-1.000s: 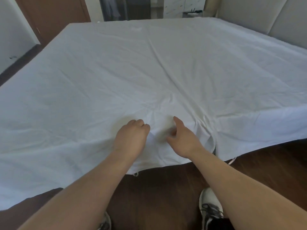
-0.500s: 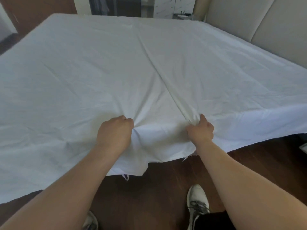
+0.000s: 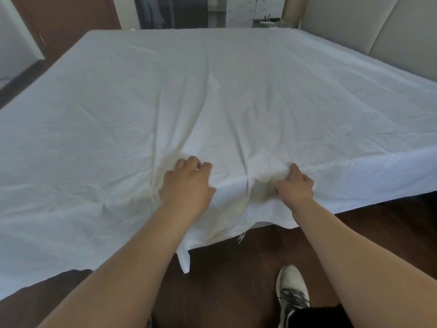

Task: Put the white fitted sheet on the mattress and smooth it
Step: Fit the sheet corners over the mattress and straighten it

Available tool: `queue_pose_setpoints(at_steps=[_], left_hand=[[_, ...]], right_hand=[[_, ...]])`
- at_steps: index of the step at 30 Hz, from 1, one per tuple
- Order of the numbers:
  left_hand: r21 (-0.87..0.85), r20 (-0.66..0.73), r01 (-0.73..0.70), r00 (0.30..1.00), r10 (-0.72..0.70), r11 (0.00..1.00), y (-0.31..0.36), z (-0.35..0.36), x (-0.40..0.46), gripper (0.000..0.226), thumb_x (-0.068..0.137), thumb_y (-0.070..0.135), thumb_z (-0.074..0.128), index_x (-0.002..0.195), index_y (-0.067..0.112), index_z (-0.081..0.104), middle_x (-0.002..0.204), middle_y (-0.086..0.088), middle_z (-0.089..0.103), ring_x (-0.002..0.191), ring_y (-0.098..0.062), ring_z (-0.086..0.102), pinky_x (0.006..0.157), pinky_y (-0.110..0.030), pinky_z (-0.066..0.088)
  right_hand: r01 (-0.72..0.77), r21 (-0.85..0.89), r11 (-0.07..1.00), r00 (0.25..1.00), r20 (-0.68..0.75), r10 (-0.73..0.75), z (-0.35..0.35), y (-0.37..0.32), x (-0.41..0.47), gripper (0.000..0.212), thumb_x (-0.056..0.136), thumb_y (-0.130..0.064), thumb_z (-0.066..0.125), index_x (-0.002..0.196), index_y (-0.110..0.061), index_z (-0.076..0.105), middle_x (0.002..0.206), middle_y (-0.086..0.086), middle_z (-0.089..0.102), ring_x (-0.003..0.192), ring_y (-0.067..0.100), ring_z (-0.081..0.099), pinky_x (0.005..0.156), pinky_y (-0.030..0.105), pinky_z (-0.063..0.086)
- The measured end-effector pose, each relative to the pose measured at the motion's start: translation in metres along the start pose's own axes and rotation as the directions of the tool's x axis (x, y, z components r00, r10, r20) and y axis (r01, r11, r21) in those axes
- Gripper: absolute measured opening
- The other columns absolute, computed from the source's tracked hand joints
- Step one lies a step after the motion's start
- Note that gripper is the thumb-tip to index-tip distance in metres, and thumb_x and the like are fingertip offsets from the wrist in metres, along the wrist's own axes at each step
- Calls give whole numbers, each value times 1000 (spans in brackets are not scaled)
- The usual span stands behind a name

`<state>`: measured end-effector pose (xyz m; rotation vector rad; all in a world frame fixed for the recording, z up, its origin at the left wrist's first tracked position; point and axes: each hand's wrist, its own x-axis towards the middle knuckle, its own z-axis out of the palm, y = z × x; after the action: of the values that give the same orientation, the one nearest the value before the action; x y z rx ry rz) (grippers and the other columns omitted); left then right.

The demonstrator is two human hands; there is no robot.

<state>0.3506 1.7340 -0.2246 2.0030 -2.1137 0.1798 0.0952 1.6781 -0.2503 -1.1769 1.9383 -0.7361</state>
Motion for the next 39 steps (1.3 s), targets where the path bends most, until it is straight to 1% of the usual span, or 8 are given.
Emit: queue_pose_setpoints(at_steps=[5,15,20,24,26,30,35,39], left_hand=[[37,22,-56,998,56,998,-7,22,14,9,92,24,72,95,16,72,90,-6,62,81,-29,61,62,-37,49],[145,216,117,965,-147,982,-33,-6,9,16,96,9,58,103,14,71,92,-2,57,81,-22,57,69,-31,43],[200,373,167,898,-233,965,-8,-20,5,23,93,7,51,73,17,47,78,3,46,68,-15,46,64,-29,39],[70,72,103,992,-108,992,-6,-14,4,24,96,34,58,98,11,64,97,-3,56,96,-27,55,71,-37,45],[-6,13,-19,1000,19,1000,-1,-6,4,50,93,42,64,136,17,58,145,-14,48,134,-38,42,100,-50,44],[74,501,-100,864,50,992,6,8,3,91,95,63,51,158,43,-11,169,7,-21,156,-34,-13,121,-65,10],[47,496,-121,864,82,992,-1,-10,0,67,98,60,47,156,33,27,157,6,36,140,-26,39,102,-47,47],[31,396,-67,917,50,997,-16,-22,-16,44,101,51,47,134,24,55,122,6,59,108,-19,60,85,-40,55]], right_hand=[[-4,40,999,998,65,2,-6,3,4,85,60,-29,53,143,-43,40,146,0,24,123,39,45,103,51,50],[27,66,997,996,86,-33,-7,7,13,75,90,-10,56,157,-29,29,157,5,8,81,7,44,62,24,42],[42,50,998,994,100,-47,-12,5,9,71,89,-14,57,153,-32,33,155,5,7,86,7,46,60,23,41],[49,29,998,991,122,-52,-12,3,9,67,89,-18,57,150,-32,34,154,5,9,88,14,51,60,26,45],[44,5,999,991,124,-45,-11,1,9,65,89,-21,57,149,-31,34,155,7,10,94,21,56,64,29,48],[37,-206,978,999,26,-32,-6,-5,6,73,88,-39,61,153,-31,30,163,7,9,140,40,32,107,50,44],[328,-501,801,906,-75,-418,5,-26,-10,87,86,-31,57,161,-31,12,170,1,-10,156,26,-13,125,58,2],[513,-547,662,844,181,-505,26,-38,-25,80,89,-30,53,159,-34,16,171,-2,0,156,23,-1,123,57,7]])
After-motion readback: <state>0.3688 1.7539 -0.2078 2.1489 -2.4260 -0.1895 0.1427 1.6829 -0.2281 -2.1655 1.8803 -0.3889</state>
